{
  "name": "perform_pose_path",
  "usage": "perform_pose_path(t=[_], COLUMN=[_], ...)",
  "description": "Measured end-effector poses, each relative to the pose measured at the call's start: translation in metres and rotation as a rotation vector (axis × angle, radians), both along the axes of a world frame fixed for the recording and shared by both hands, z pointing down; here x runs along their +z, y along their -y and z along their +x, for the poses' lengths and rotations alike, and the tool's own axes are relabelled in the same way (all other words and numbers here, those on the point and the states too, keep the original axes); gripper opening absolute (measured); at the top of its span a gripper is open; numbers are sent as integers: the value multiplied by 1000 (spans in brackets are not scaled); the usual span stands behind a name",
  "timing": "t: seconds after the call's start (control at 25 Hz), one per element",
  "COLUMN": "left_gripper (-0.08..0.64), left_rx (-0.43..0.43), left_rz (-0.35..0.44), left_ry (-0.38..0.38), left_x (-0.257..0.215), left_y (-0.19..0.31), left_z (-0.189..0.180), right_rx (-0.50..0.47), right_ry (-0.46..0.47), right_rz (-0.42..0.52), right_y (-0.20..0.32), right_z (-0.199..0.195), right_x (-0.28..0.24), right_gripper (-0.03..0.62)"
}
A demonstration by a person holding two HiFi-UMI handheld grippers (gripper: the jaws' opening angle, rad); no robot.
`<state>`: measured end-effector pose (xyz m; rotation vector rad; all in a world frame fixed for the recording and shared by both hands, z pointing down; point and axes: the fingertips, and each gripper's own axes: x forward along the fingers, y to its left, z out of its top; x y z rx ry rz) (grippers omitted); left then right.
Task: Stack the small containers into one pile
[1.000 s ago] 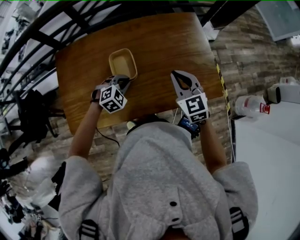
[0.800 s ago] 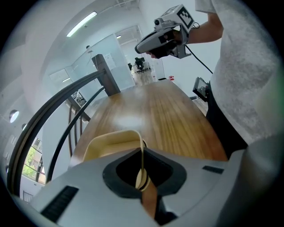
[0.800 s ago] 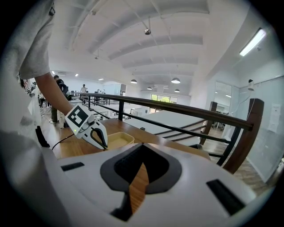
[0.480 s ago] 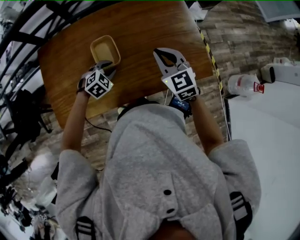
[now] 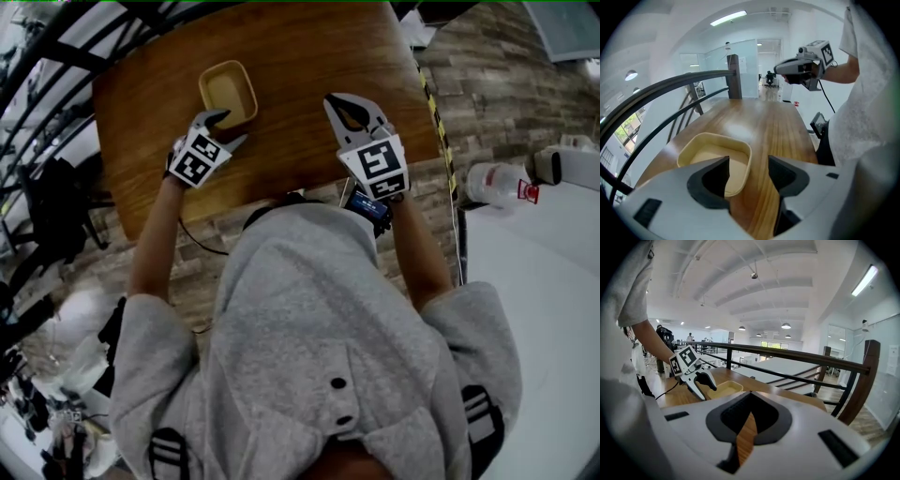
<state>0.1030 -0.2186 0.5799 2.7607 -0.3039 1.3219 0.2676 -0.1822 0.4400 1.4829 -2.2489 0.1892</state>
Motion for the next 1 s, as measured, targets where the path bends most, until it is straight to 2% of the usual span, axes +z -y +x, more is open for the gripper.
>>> perform_pose_path(t=[0.12, 0.24, 0.44, 0.52, 0.6, 0.72, 0.88, 1.0], left_gripper=[253, 252, 250, 218, 36, 14, 12, 12], left_rx=[-127, -284, -532, -640, -752, -818, -888, -929], left_rz=[0, 31, 83, 153, 254, 337, 337, 340], left_ry=[-101, -247, -431, -435, -389, -360, -400, -450], left_x=[-18, -53, -110, -123, -133, -148, -169, -185], left_y=[10, 23, 5, -4, -12, -44, -90, -130], left_z=[-11, -27, -61, -85, -116, -150, -177, -196], right_rx=[11, 27, 42, 63, 88, 96, 122, 122], right_ry=[9, 9, 10, 19, 34, 67, 80, 134], right_rz=[2, 1, 0, 18, 36, 53, 80, 75], right_y=[0, 0, -21, -31, -38, -58, -90, -121], right_z=[-10, -21, -43, -51, -61, -86, -111, -131], right_x=[-1, -6, -16, -24, -33, -42, -47, -50], right_gripper=[15, 15, 15, 15, 15, 15, 15, 15])
